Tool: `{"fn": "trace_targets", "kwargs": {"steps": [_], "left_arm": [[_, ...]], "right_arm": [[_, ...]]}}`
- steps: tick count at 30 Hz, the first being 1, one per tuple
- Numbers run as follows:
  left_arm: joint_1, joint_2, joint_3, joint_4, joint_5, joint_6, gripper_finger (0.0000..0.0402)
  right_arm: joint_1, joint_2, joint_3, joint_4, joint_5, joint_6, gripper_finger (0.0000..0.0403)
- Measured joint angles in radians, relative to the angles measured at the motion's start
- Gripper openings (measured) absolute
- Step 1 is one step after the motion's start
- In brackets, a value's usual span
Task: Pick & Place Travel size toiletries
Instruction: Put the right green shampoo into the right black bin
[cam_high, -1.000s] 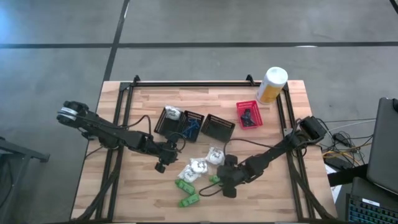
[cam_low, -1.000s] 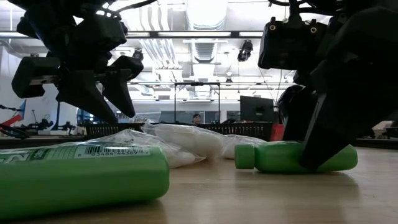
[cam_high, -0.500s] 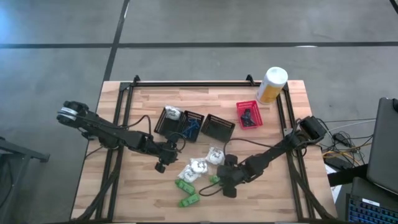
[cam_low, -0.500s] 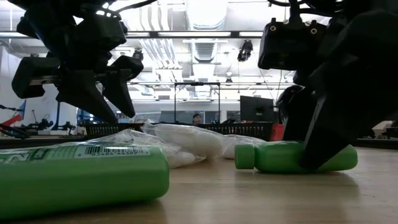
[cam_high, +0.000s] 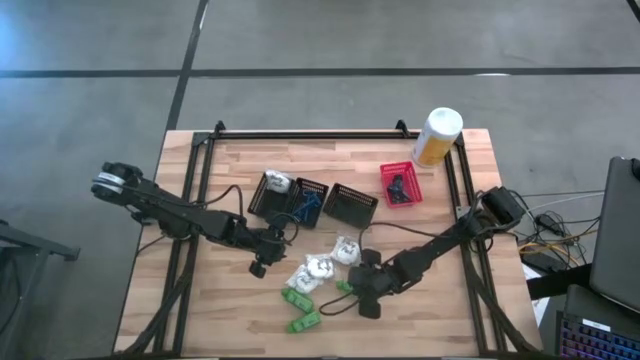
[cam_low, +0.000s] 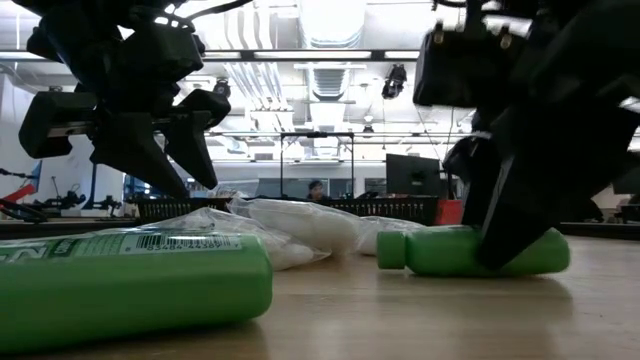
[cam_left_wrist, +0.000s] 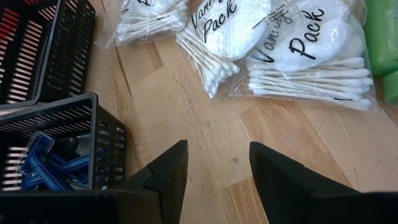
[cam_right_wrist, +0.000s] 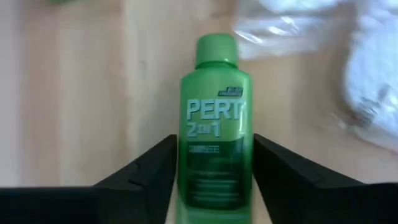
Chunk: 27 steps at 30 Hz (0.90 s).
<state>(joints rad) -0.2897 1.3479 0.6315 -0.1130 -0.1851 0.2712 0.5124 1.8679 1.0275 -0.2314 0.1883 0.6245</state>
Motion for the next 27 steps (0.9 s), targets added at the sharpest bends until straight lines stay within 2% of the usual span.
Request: {"fn": "trace_targets", "kwargs": {"steps": [8, 10, 16, 21, 27], "left_arm": [[0.0, 0.0, 0.0, 0.0, 0.0, -0.001, 0.0177], [0.0, 0.0, 0.0, 0.0, 0.0, -0.001, 0.0177], [0.0, 0.0, 0.0, 0.0, 0.0, -0.003, 0.0177], [0.0, 0.0, -0.001, 0.006, 0.0, -0.002, 0.0177], [0.0, 0.0, -0.001, 0.008, 0.0, -0.002, 0.0177]], "right_arm": [[-0.005, -0.037, 0.085, -0.063, -0.004, -0.07, 0.0132], [-0.007, -0.052, 0.113, -0.136, 0.035, -0.071, 0.013], [-0.028, -0.121, 0.176, -0.356, 0.244, -0.041, 0.0145], [-0.109, -0.19, 0.159, -0.377, 0.329, -0.091, 0.0139], [-0.287, -0.232, 0.157, -0.361, 0.338, -0.233, 0.0143]]}}
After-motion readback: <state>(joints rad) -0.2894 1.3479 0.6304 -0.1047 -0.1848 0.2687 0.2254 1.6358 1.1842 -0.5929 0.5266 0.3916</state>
